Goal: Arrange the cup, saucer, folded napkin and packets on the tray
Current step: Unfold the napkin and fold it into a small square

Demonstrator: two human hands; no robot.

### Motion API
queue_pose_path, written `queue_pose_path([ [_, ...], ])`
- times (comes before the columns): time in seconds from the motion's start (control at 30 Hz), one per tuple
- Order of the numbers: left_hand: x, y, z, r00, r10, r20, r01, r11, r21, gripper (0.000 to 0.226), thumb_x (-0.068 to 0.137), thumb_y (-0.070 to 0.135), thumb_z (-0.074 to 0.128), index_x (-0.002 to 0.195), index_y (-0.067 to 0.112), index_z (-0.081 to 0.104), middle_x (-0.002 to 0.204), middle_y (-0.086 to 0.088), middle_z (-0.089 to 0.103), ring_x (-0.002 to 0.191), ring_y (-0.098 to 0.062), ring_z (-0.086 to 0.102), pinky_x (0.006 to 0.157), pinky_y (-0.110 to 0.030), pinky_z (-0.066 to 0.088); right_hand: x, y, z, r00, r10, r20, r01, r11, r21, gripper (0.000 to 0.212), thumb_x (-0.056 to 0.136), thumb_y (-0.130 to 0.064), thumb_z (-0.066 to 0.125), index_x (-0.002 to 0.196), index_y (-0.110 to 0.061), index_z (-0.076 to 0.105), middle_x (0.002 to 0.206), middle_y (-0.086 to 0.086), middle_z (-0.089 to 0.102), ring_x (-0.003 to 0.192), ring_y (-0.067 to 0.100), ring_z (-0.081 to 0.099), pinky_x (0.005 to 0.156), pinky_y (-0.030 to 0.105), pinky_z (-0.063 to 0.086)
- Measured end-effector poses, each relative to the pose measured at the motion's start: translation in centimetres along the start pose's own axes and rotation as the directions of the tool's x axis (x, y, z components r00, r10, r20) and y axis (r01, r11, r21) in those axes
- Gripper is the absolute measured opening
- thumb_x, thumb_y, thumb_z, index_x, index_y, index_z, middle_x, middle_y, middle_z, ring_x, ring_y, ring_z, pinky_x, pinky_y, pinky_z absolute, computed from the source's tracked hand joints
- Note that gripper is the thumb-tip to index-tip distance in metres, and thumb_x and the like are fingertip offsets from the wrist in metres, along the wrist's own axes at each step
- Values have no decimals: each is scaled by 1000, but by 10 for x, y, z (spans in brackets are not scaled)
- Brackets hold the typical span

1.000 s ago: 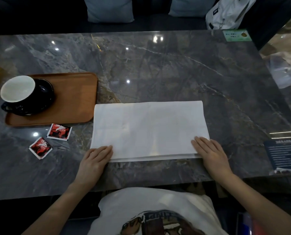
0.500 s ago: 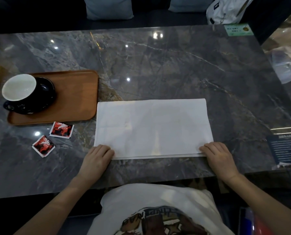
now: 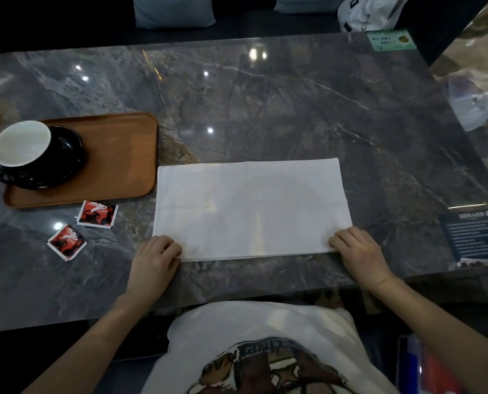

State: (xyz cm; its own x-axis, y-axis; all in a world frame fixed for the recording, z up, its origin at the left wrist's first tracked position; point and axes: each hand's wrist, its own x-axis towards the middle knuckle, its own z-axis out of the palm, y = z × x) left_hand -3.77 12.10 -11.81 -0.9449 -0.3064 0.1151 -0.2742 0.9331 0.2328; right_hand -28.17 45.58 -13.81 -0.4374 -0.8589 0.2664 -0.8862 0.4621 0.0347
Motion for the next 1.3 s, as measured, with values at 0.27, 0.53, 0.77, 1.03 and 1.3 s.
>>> queue_pose_path([
  [0.27, -4, -18, -8, 964, 263, 45, -267, 951, 157, 22, 76, 11, 44, 68, 7, 64, 67, -12, 63, 74, -22, 39, 65, -33, 34, 4, -1, -9, 996, 83, 43, -84, 996, 36, 20, 69, 0, 42, 65, -7, 60, 67, 10, 62, 63, 30, 60, 67, 30, 32],
  [0.53, 5, -15, -15, 976, 166, 139, -181, 978, 100, 21, 69, 12, 41, 63, 8, 61, 65, -9, 61, 71, -20, 43, 57, -31, 40, 6, 2, -12, 991, 111, 78, -117, 991, 69, 20, 66, 10, 45, 63, -4, 59, 63, 12, 60, 57, 30, 56, 60, 32, 38],
  [0.77, 36, 0, -29, 927, -81, 366, 74, 997, 32, 28, 74, 32, 48, 69, 10, 63, 72, -7, 62, 64, -30, 60, 53, -32, 44, 33, 6, -32, 932, 154, 329, -224, 957, 187, 34, 81, -21, 38, 65, -5, 64, 65, 9, 64, 62, 28, 59, 66, 33, 42],
  [1.03, 116, 60, 10, 991, -42, 125, 61, 986, -155, 31, 90, 15, 49, 118, 5, 56, 124, -16, 57, 110, -33, 54, 89, -40, 45, 129, -63, 2, 914, 231, 335, -352, 860, 369, 32, 91, -9, 46, 122, -6, 55, 125, 15, 59, 117, 31, 51, 99, 41, 37],
  [1.3, 148, 72, 60, 953, -102, 284, 100, 995, 21, 57, 96, 38, 16, 145, 14, 0, 157, -4, -1, 144, -19, -6, 114, -38, -8, 168, -96, 44, 878, 271, 394, -382, 893, 238, 55, 97, -36, 25, 147, -16, 9, 158, 3, 8, 145, 16, 0, 114, 36, -9],
])
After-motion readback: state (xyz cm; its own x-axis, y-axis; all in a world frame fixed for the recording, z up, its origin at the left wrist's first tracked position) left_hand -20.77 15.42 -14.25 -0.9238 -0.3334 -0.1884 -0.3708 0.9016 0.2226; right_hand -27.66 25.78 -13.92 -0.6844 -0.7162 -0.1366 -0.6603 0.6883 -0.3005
